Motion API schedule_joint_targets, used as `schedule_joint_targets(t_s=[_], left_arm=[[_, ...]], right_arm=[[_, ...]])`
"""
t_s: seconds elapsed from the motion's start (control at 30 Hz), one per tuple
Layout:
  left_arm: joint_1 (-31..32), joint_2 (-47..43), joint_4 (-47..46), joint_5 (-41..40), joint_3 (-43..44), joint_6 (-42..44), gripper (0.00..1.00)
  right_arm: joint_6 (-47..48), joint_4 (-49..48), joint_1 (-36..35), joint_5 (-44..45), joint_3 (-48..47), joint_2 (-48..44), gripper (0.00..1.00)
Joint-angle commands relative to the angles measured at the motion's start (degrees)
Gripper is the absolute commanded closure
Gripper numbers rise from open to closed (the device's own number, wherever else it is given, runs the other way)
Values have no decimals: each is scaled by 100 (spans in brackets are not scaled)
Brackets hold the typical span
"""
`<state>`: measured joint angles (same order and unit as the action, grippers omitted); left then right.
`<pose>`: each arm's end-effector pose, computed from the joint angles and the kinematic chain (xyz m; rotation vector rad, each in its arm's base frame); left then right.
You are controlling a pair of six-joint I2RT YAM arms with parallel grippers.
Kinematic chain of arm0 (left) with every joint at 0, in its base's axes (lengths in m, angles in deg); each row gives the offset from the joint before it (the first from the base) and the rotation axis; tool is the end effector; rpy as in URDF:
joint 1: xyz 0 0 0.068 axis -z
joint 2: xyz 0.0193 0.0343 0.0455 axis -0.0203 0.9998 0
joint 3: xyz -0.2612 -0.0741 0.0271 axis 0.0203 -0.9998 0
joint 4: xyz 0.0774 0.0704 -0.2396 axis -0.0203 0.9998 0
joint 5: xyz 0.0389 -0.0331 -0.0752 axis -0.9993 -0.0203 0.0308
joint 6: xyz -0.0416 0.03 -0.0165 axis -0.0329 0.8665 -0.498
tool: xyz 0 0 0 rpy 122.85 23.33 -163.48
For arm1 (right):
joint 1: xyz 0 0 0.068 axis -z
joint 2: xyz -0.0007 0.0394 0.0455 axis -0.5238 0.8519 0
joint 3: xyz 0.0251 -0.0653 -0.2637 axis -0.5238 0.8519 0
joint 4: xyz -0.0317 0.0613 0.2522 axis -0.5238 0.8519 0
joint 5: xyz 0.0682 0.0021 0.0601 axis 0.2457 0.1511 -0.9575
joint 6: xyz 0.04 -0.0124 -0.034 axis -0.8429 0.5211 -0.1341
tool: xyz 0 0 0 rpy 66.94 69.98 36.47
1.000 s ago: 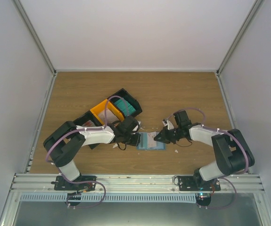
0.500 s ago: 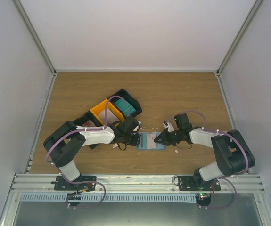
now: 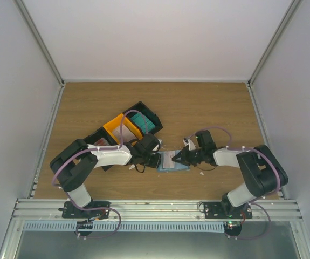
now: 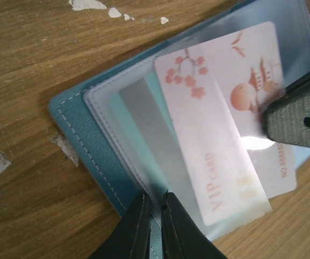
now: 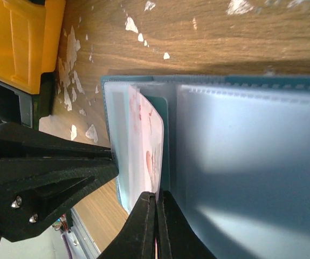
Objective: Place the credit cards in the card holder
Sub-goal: Insert the credit card into the card holder.
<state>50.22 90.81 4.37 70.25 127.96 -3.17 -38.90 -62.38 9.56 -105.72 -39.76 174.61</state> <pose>0.2014 -0.2417 0.1390 0.4680 2.7242 -0.6860 0.2128 0.1126 0.1132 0.1543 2.7313 1.3613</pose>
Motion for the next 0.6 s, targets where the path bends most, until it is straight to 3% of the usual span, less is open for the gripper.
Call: schedule_joint_targets(t_s=[0.0, 0.57], left_arm=[[86, 108, -9, -44, -110, -8, 88], [95, 160, -48, -91, -142, -33, 87]], right_arm=[[5, -56, -191, 187, -19, 308, 99], [741, 641, -415, 343, -502, 737, 99]])
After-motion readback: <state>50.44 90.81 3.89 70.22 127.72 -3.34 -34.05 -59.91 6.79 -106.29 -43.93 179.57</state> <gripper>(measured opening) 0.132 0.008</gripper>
